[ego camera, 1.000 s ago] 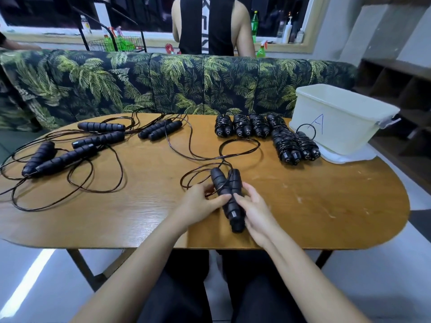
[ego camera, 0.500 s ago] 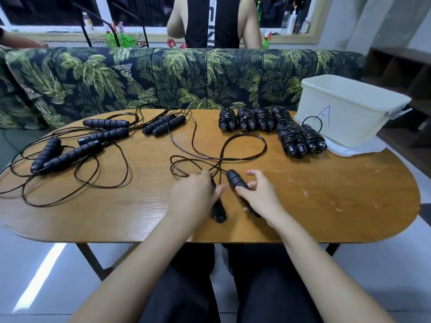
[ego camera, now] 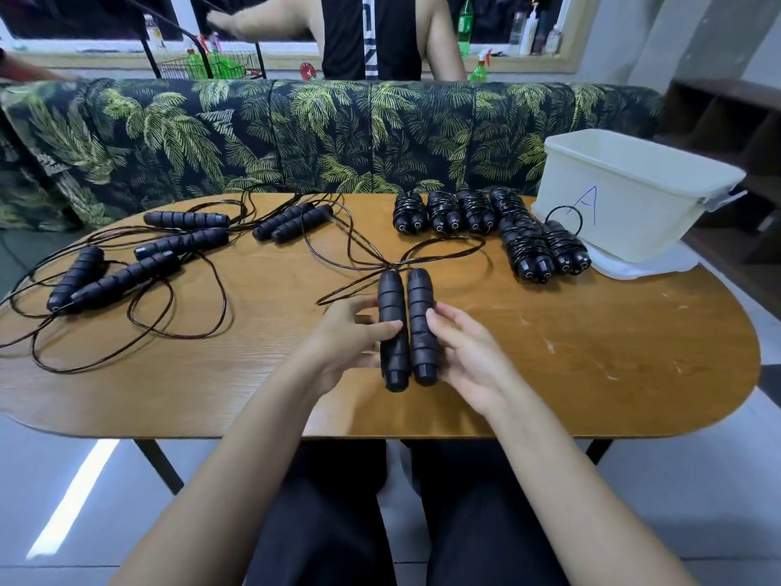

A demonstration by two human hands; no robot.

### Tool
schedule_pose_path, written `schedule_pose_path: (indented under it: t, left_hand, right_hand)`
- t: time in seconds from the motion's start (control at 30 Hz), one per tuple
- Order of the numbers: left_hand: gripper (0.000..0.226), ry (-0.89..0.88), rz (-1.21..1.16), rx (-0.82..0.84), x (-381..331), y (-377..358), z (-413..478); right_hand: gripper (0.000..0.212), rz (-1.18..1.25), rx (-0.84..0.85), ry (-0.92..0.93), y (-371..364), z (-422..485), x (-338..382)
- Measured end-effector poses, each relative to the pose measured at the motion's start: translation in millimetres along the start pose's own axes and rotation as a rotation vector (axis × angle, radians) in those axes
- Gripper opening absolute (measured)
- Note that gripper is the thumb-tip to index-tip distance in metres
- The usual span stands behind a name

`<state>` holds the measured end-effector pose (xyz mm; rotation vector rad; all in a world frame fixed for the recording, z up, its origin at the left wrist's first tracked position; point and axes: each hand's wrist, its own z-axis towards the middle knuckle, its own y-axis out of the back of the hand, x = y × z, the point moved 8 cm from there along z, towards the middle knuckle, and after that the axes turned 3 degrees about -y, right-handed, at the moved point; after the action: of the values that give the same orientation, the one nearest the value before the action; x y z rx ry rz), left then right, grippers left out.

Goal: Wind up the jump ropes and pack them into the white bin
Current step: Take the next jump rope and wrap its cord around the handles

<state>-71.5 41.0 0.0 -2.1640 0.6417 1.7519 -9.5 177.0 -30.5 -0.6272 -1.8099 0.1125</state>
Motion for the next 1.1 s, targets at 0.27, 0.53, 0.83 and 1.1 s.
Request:
schedule_pose_path:
  t: [0.27,0.53,0.83,1.1]
  left_hand:
    - [0.036,-0.048,0.191,0.004,5.9,-8.0,4.3]
    - [0.101,-0.117,0.474,-0.044,15.9,-7.8,20.8]
    - [0.063,-0.253,0.745,0.061,-4.3,7.7,26.7]
    - [0.060,-0.397,1.343,0.014,-14.1,19.4,24.5]
  right_hand:
    - [0.032,-0.066,0.005,0.015,-6.5,-0.7,-12.7]
    - [0.026,-0.195,-0.036,0.141,-7.8,1.7,-13.8]
    - [0.034,-0.265,0.007,0.043,17.8,6.6,12.0]
    - [0.047,-0.093,0.074,-0.104,27.7,37.8,35.1]
